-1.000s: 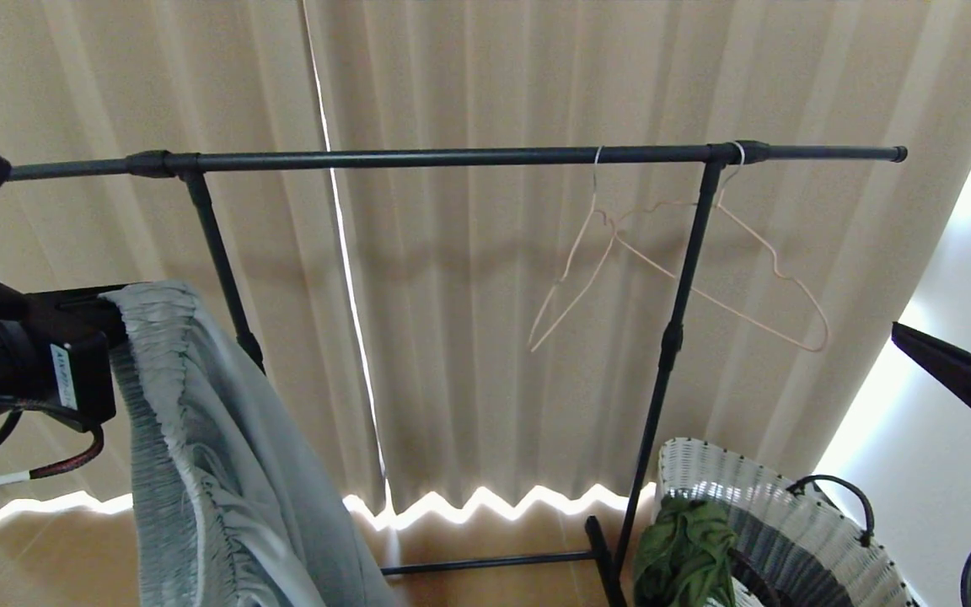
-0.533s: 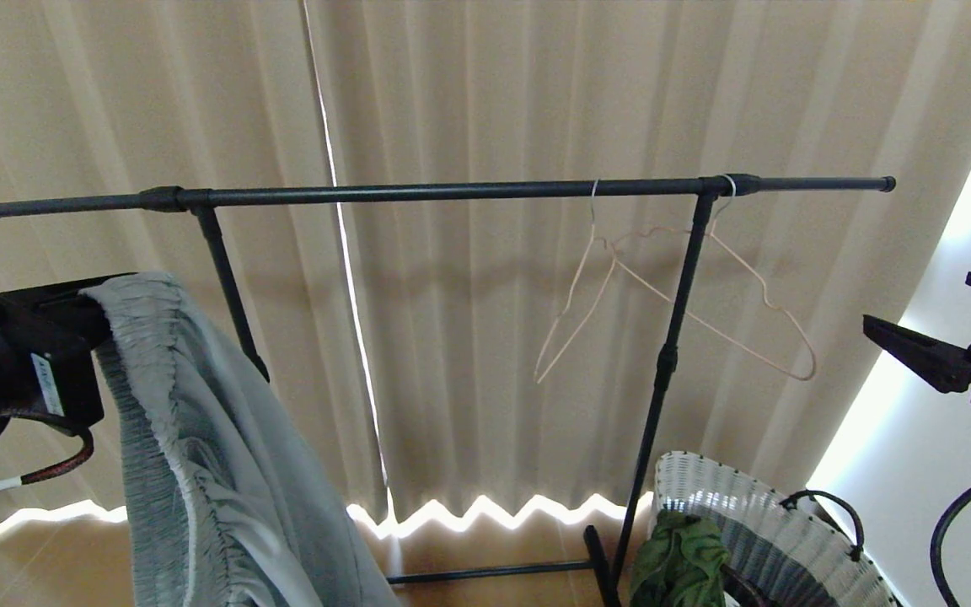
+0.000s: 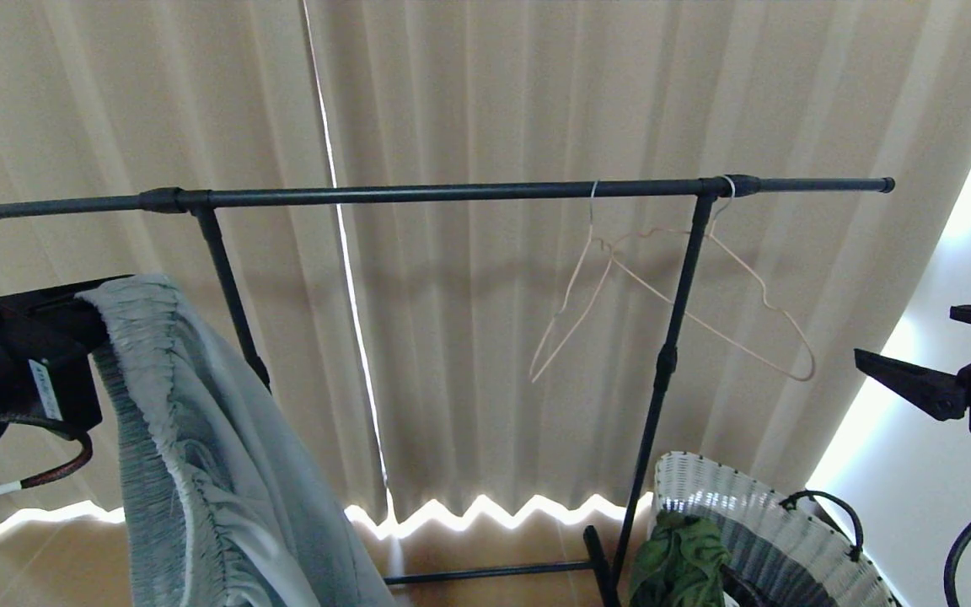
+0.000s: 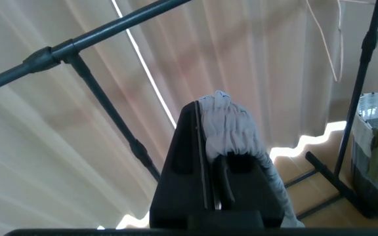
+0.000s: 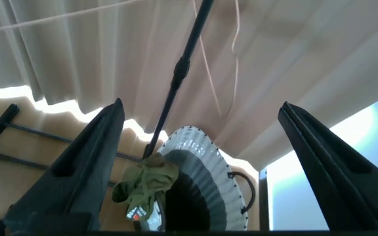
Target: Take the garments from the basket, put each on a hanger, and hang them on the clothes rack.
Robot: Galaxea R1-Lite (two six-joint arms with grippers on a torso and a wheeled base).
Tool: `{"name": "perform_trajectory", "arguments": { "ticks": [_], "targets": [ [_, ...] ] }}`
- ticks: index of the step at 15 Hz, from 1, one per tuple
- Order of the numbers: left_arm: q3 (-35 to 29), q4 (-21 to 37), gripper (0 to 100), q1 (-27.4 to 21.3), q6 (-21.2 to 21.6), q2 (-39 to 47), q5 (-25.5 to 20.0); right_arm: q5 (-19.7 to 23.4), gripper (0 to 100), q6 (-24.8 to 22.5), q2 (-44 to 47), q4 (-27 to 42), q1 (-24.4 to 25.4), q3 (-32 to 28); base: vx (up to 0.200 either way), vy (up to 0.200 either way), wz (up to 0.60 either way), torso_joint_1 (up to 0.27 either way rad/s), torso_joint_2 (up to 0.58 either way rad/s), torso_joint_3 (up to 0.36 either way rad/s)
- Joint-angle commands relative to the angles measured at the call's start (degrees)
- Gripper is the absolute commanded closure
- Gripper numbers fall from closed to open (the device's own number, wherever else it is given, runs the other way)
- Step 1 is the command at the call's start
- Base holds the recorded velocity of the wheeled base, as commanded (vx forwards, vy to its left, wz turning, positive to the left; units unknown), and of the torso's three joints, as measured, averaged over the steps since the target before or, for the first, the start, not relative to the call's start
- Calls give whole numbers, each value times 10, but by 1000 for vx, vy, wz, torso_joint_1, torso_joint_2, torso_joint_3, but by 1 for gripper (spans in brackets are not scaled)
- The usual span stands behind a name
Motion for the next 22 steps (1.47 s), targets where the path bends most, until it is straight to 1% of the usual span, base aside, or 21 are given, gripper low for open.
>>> {"name": "perform_trajectory", "arguments": {
  "ticks": [1, 3, 14, 22],
  "targets": [
    [0, 0, 100, 0, 0, 1, 0, 1, 0, 0, -5, 0, 0, -1, 0, 0, 0, 0, 0, 0],
    [5, 0, 100, 0, 1, 2, 0, 0, 0, 0, -4, 0, 0, 0, 0, 0, 0, 0, 0, 0],
    [6, 0, 100, -1, 4, 0, -2, 0, 0, 0, -4, 0, 0, -1, 0, -200, 0, 3, 0, 2],
    [10, 0, 100, 0, 3, 0, 0, -1, 0, 0, -5, 0, 0, -1, 0, 0, 0, 0, 0, 0]
  ]
}}
